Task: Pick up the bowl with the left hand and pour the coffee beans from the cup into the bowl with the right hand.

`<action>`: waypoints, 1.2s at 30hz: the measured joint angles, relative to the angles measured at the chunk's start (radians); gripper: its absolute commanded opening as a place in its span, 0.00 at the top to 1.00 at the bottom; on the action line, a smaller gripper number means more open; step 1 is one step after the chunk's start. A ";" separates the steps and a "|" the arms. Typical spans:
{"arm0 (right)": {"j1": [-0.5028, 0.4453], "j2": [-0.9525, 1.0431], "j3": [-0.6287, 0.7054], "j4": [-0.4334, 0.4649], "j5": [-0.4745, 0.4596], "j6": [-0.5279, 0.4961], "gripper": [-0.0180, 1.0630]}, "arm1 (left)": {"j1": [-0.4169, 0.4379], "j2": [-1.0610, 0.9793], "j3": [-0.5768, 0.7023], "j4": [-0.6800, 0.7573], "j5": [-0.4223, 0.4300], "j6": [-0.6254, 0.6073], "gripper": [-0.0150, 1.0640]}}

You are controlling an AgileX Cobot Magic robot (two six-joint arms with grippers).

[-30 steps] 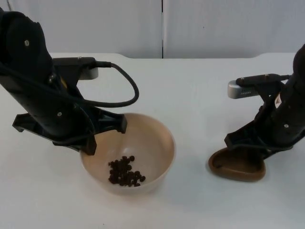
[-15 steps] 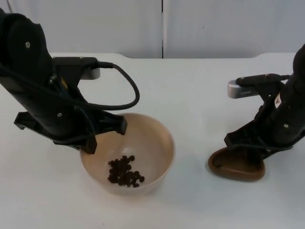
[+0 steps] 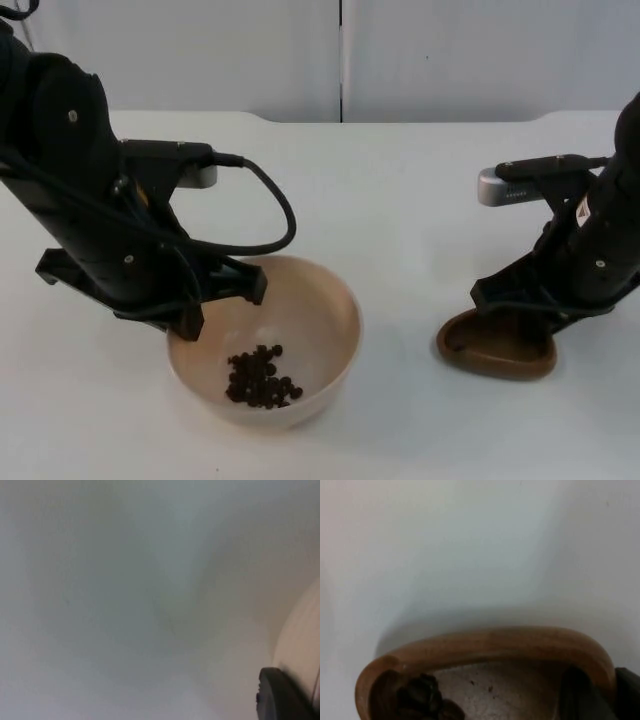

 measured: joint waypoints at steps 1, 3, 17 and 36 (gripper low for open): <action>0.000 0.000 0.000 0.000 0.000 0.000 0.98 | 0.000 0.000 0.000 0.000 0.000 0.000 0.99; 0.000 0.000 0.000 0.000 0.000 0.000 0.98 | 0.000 0.000 0.000 0.000 0.000 0.000 0.99; -0.002 0.008 0.000 0.000 -0.022 0.000 0.28 | 0.000 0.002 0.000 0.000 0.002 0.002 0.09; -0.002 -0.470 0.002 0.000 0.073 -0.071 0.19 | 0.000 -0.412 0.000 0.000 -0.002 0.002 0.01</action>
